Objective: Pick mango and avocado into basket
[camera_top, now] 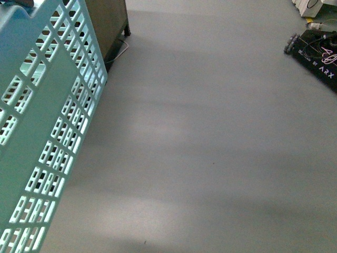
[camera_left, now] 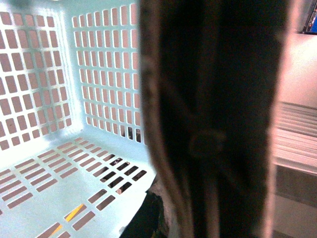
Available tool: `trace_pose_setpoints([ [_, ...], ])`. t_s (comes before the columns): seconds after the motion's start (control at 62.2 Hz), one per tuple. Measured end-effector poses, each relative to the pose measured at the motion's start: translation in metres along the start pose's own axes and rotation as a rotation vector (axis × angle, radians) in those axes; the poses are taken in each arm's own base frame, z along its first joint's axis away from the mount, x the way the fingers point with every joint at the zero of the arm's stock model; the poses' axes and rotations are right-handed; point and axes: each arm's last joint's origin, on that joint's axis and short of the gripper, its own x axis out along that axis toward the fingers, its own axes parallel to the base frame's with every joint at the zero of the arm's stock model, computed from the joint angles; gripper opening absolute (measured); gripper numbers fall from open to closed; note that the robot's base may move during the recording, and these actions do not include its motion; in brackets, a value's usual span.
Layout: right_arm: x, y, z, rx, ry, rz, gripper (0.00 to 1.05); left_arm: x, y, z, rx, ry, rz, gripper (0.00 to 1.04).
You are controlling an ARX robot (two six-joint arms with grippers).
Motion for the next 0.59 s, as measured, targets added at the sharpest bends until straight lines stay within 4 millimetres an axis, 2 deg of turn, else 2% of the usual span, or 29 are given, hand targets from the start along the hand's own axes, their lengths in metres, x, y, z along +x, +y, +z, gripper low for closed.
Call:
trace_pose_setpoints([
  [0.595,0.0,0.0,0.0,0.0,0.0,0.0,0.96,0.0,0.0,0.0,0.0,0.0,0.0,0.04],
])
